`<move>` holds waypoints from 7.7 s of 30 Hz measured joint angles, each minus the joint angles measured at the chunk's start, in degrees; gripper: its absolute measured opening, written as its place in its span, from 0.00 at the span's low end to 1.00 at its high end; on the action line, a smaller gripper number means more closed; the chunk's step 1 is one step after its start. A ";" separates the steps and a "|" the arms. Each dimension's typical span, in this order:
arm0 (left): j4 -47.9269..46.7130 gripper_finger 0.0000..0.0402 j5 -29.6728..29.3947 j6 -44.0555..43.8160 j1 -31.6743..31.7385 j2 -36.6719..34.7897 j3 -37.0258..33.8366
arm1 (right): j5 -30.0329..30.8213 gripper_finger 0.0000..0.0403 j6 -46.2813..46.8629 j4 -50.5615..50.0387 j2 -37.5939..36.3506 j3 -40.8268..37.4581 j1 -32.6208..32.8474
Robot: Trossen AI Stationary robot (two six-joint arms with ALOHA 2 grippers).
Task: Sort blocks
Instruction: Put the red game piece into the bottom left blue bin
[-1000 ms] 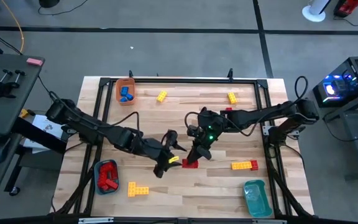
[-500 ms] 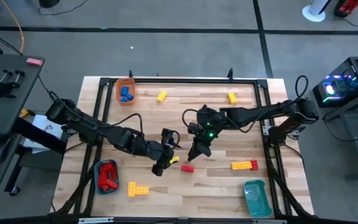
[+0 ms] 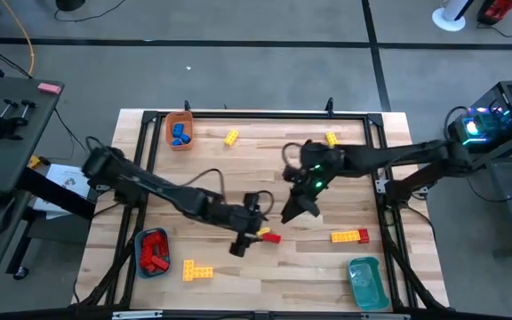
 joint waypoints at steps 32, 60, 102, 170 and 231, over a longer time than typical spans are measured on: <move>15.84 0.67 3.85 -6.02 2.16 19.97 -0.07 | 13.58 0.00 0.20 -8.32 -13.82 -0.07 -0.09; -10.50 0.23 1.91 -15.89 6.03 4.42 -0.04 | 14.59 0.00 -3.61 -9.31 -13.82 -0.07 -0.62; -65.27 0.48 9.74 -134.59 -41.78 -4.48 -0.07 | 13.62 0.00 -9.51 -11.11 -13.82 -0.07 -4.01; -9.27 0.00 -14.32 -29.48 4.32 -13.47 -0.07 | 47.48 0.00 36.98 -25.86 -3.33 -28.89 16.79; -17.24 0.00 -21.20 -35.97 -1.49 -8.33 0.02 | 45.10 0.00 19.66 3.52 14.35 -19.38 7.96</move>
